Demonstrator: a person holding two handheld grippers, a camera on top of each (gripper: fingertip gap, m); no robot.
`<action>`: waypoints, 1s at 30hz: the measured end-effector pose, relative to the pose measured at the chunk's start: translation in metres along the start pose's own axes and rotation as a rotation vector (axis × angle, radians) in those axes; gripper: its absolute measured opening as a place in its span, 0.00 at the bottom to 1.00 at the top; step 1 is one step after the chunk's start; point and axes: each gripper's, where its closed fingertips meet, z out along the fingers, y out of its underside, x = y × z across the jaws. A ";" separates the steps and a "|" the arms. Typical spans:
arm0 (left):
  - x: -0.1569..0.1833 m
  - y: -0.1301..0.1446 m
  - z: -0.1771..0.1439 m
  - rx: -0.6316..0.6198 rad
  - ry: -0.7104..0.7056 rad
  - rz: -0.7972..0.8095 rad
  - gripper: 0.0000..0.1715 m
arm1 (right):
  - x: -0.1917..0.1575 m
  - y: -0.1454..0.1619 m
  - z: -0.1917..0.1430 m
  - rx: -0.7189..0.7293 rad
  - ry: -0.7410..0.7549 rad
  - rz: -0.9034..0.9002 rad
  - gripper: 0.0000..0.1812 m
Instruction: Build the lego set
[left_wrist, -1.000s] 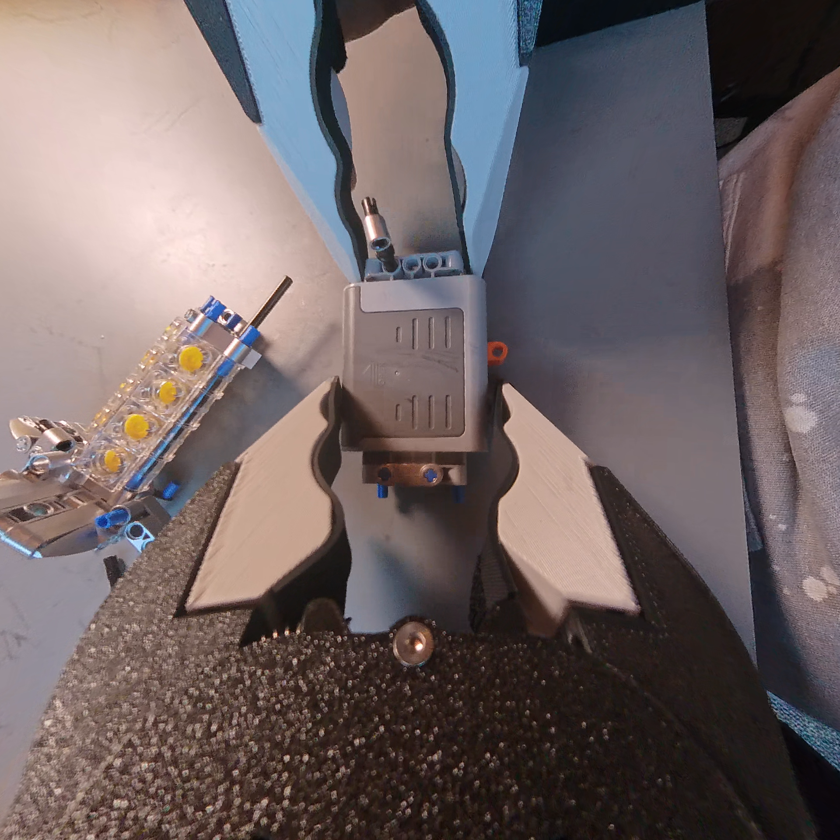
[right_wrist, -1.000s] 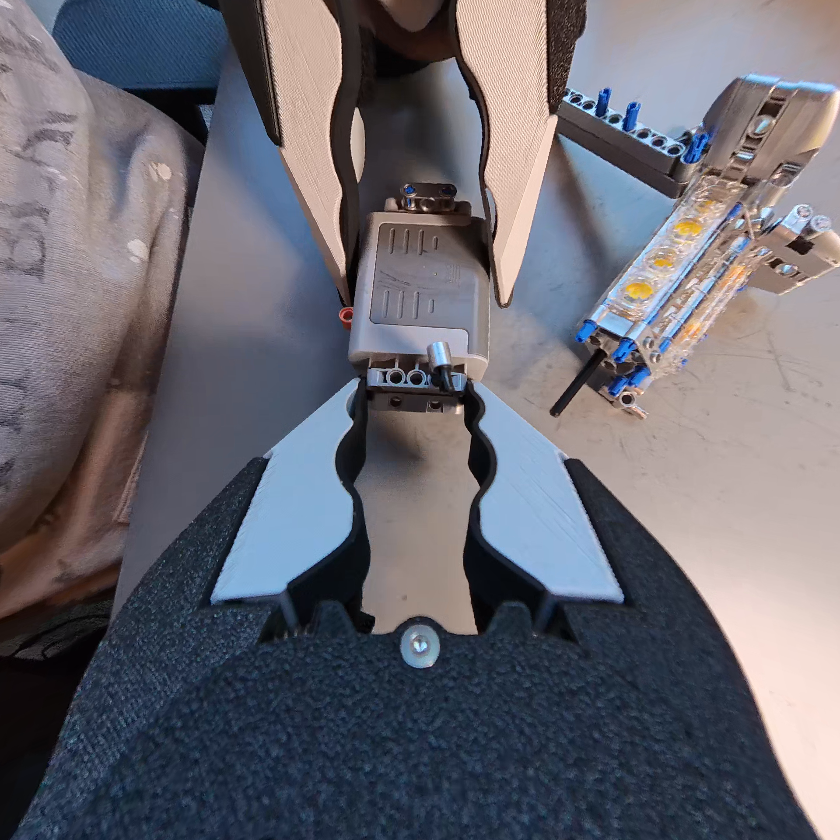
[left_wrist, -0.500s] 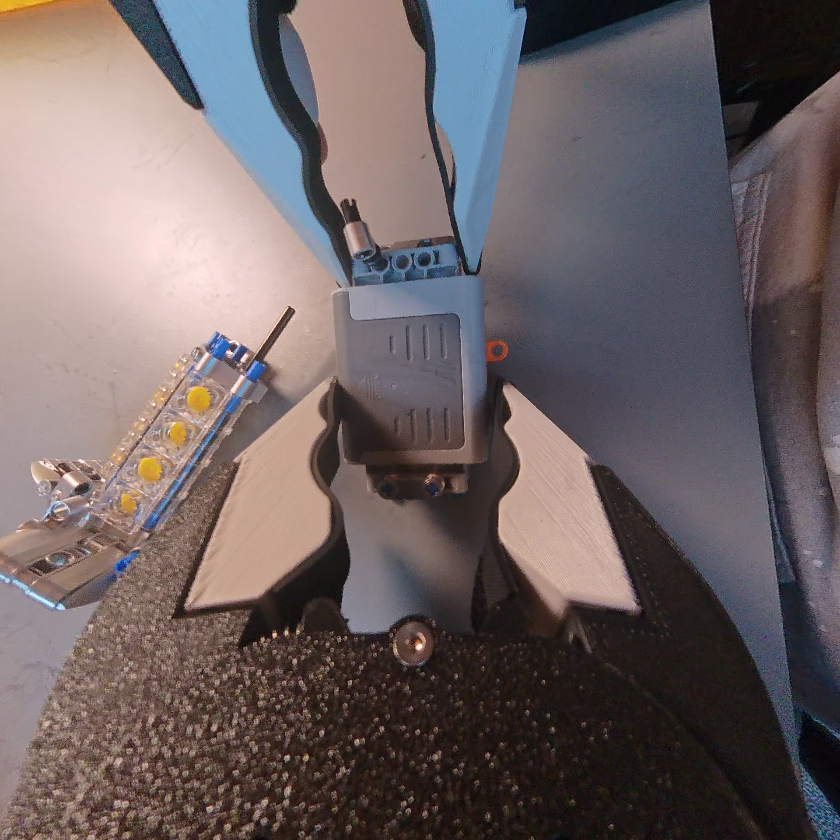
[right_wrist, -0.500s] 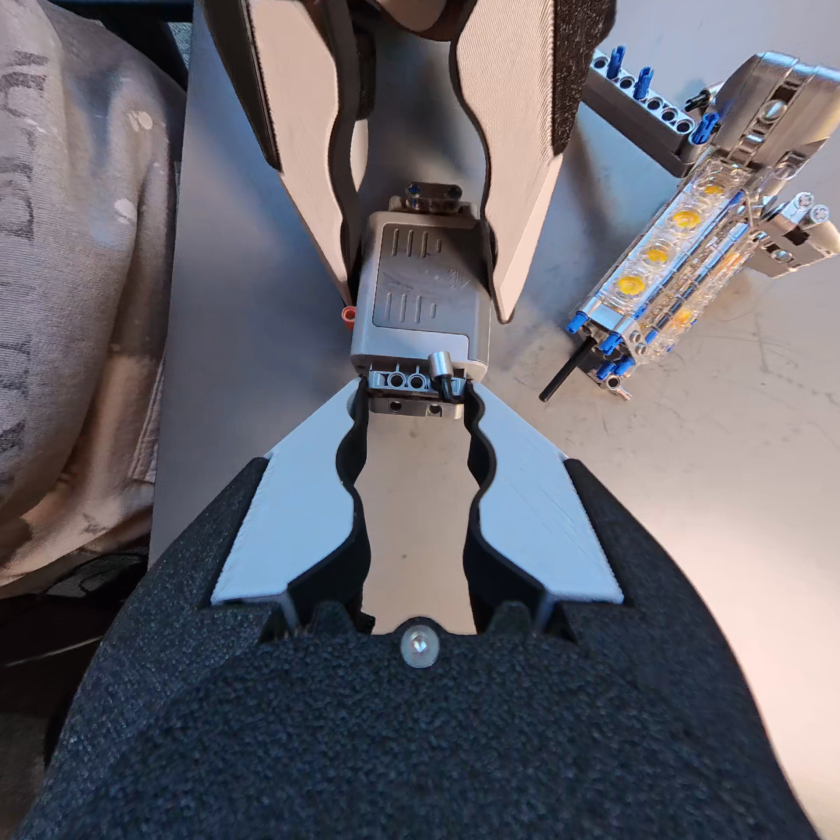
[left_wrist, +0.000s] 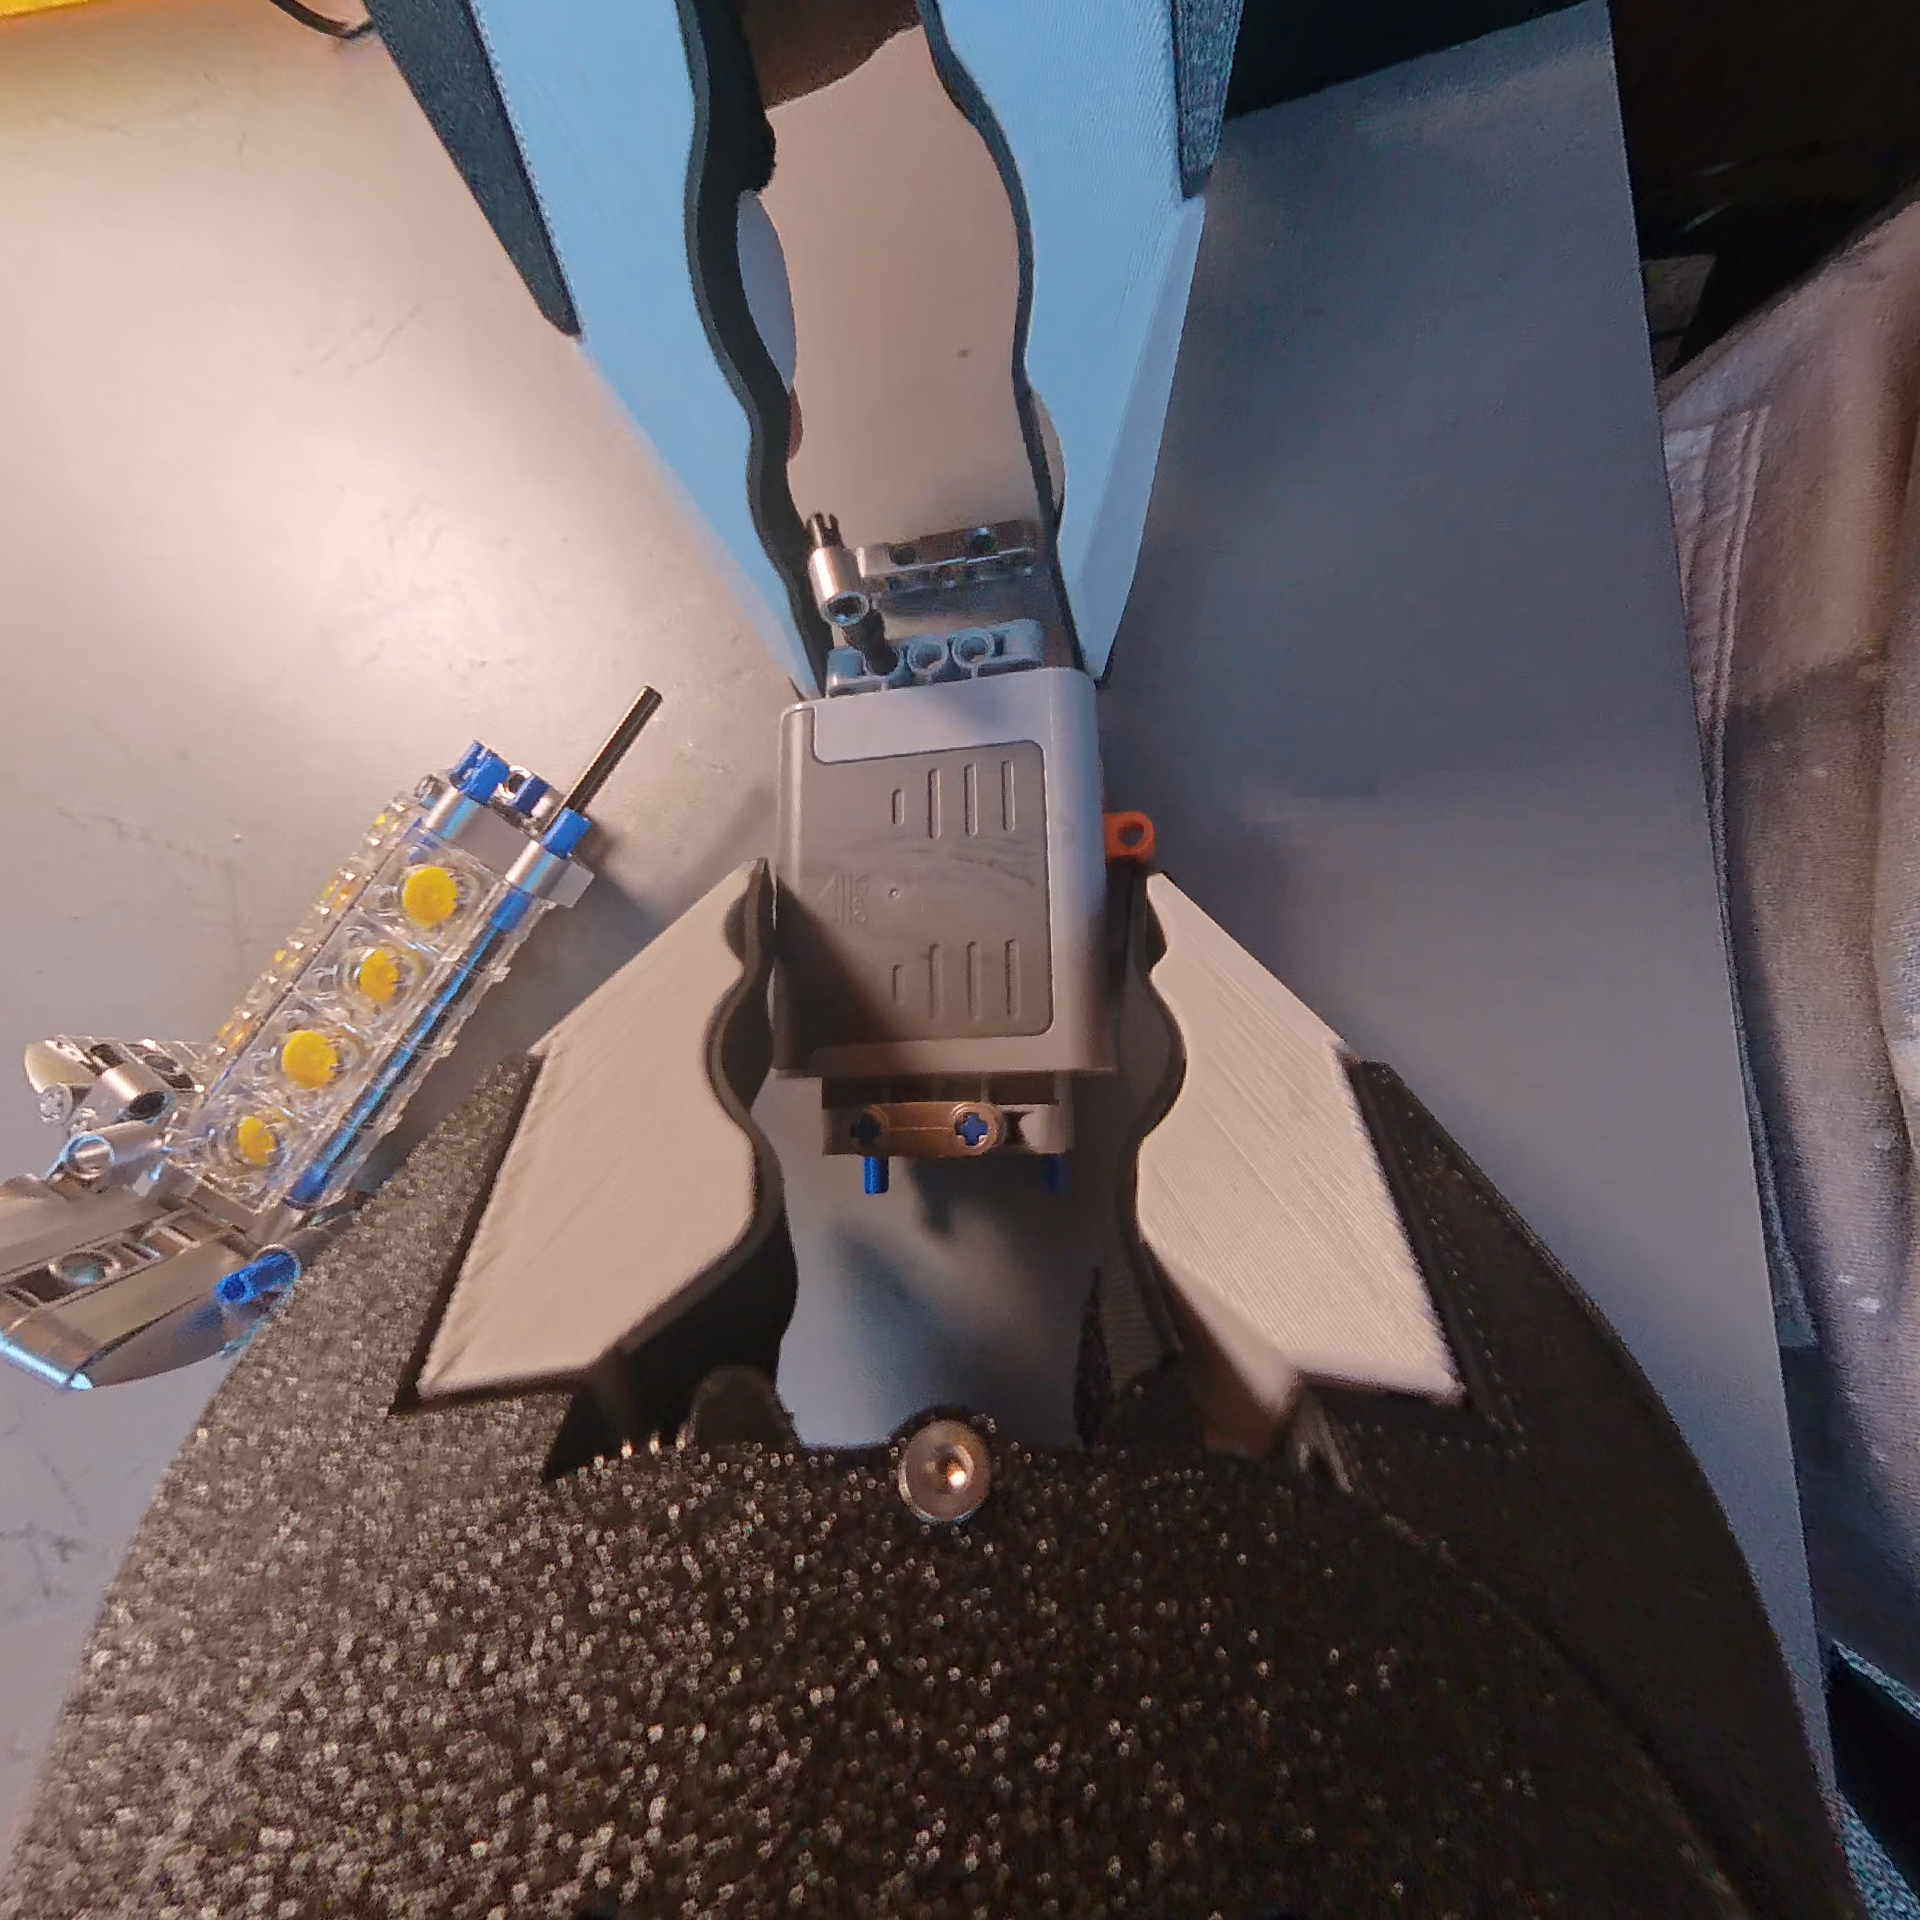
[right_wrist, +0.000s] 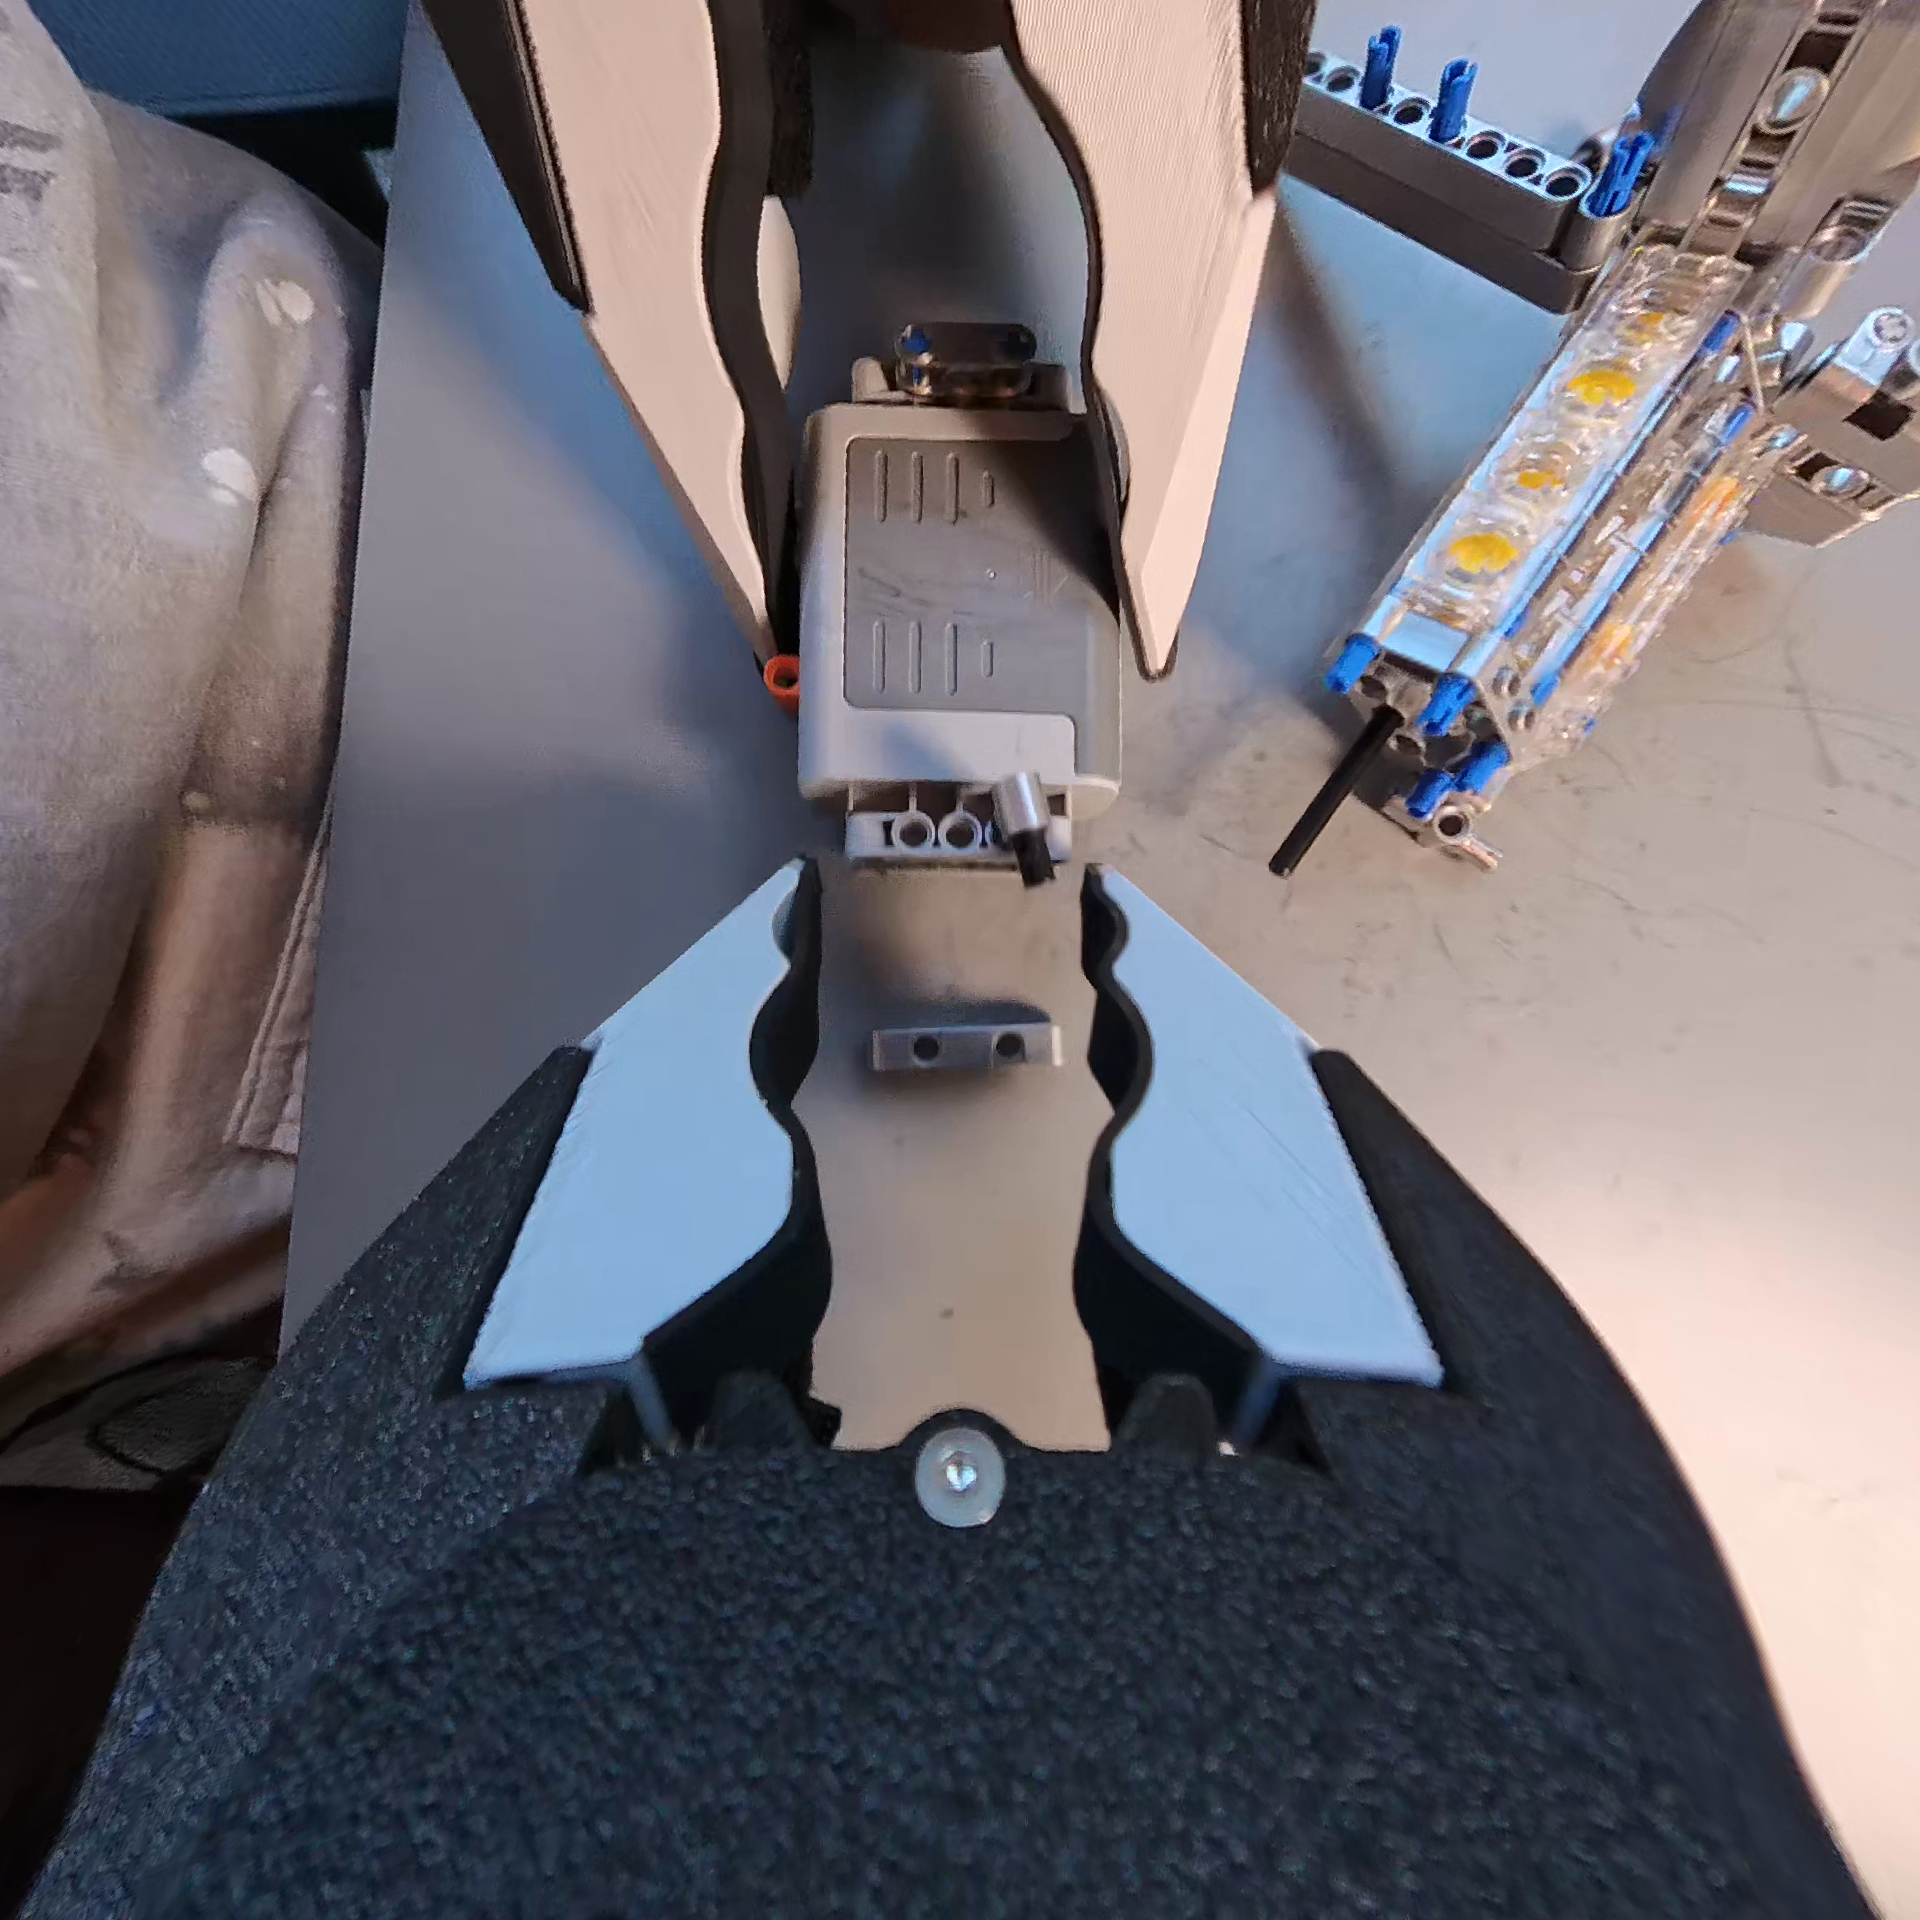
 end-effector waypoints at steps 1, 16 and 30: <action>0.000 0.000 -0.001 -0.001 -0.001 0.005 0.38 | 0.000 0.003 -0.004 0.004 0.002 -0.007 0.29; 0.005 -0.003 -0.006 -0.022 0.070 -0.001 0.39 | 0.003 0.034 -0.015 -0.004 -0.022 -0.073 0.30; 0.004 -0.005 0.004 -0.049 0.117 0.009 0.38 | 0.003 0.027 -0.009 0.091 -0.008 -0.066 0.22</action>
